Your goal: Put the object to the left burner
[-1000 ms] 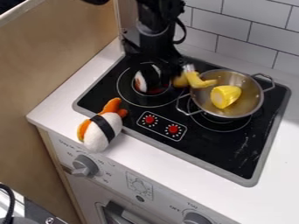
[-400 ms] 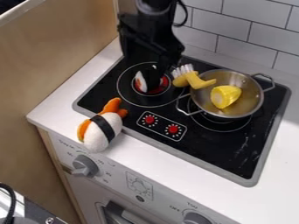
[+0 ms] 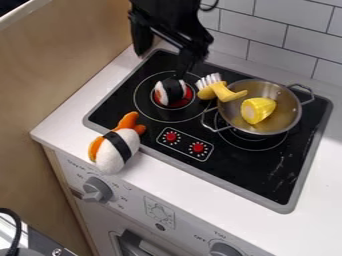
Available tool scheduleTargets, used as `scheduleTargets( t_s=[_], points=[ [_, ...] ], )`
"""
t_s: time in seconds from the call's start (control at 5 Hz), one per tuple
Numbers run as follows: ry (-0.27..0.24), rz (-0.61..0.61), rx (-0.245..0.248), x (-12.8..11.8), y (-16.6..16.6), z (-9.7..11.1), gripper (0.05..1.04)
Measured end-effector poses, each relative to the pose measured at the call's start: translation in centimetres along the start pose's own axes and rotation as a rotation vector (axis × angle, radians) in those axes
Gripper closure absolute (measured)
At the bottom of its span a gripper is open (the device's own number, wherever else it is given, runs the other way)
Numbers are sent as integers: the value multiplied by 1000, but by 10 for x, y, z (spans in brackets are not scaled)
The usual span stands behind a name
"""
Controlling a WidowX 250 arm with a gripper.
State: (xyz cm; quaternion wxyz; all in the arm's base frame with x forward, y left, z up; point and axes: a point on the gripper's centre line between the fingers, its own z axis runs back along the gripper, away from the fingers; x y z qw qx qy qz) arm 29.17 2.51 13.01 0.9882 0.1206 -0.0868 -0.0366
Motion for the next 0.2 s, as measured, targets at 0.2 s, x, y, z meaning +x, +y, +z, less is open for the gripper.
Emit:
scheduleTargets(
  t_s=[0.2],
  points=[
    [-1,-8,-42,-22,9,5,84]
  ],
)
